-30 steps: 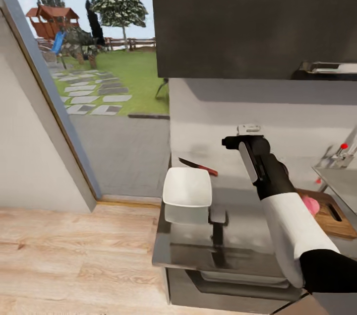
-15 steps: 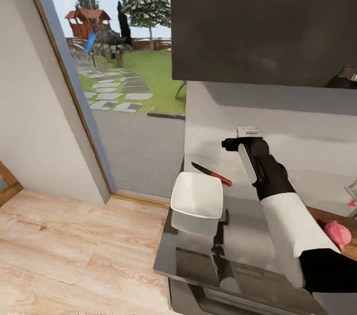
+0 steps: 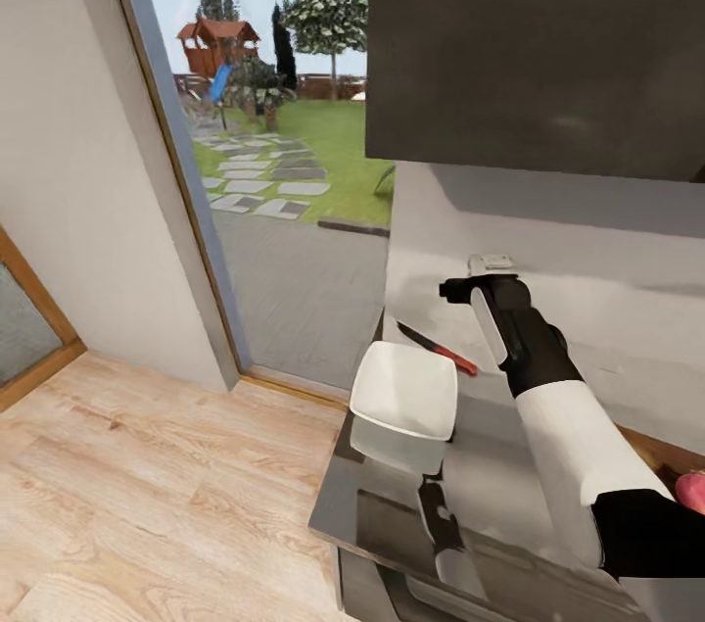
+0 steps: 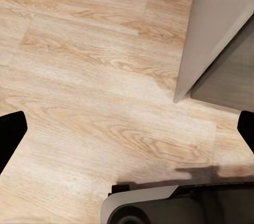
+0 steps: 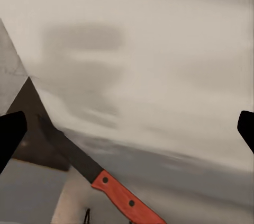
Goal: In the kitchen, take the Vidalia onion out of the sink, dice it on the chopping board with the paring knife, put the diced onion into the bowl on the countertop, then place both the paring knife and the chopping board into the sink.
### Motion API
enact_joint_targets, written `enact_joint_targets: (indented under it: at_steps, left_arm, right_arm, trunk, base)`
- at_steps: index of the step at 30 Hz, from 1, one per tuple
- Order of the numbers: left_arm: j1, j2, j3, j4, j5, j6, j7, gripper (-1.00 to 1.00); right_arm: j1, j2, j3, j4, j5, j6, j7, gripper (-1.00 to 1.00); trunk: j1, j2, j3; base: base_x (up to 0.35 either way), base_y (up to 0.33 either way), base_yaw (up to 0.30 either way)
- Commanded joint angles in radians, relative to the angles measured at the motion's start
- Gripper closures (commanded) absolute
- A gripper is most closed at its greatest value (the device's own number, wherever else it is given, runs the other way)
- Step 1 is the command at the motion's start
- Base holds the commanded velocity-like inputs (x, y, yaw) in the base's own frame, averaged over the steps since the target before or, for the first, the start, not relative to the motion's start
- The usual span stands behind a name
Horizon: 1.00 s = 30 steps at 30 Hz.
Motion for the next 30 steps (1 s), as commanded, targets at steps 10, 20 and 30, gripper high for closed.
enact_joint_targets:
  at_steps: [10,20,30]
  left_arm:
    - [0.0,0.0,-0.005,0.0,0.011,-0.001,0.001,-1.0]
    - [0.0,-0.001,-0.005,0.001,0.011,-0.001,0.001,-1.0]
    - [0.0,-0.006,-0.005,0.002,0.01,-0.001,0.001,-1.0]
  right_arm:
    - [0.005,-0.089,0.0,0.001,-0.009,-0.005,0.165,-1.0]
    - [0.006,-0.173,-0.001,0.094,-0.009,-0.067,0.303,-1.0]
    - [0.006,-0.179,0.0,0.175,-0.011,-0.117,0.31,-1.0]
  trunk:
    - [0.001,-0.002,-0.002]
    - [0.001,-0.002,-0.002]
    - [0.001,-0.002,-0.002]
  base:
    - [0.0,-0.002,0.005]
    - [0.0,-0.088,0.0]
    - [0.0,-0.096,0.0]
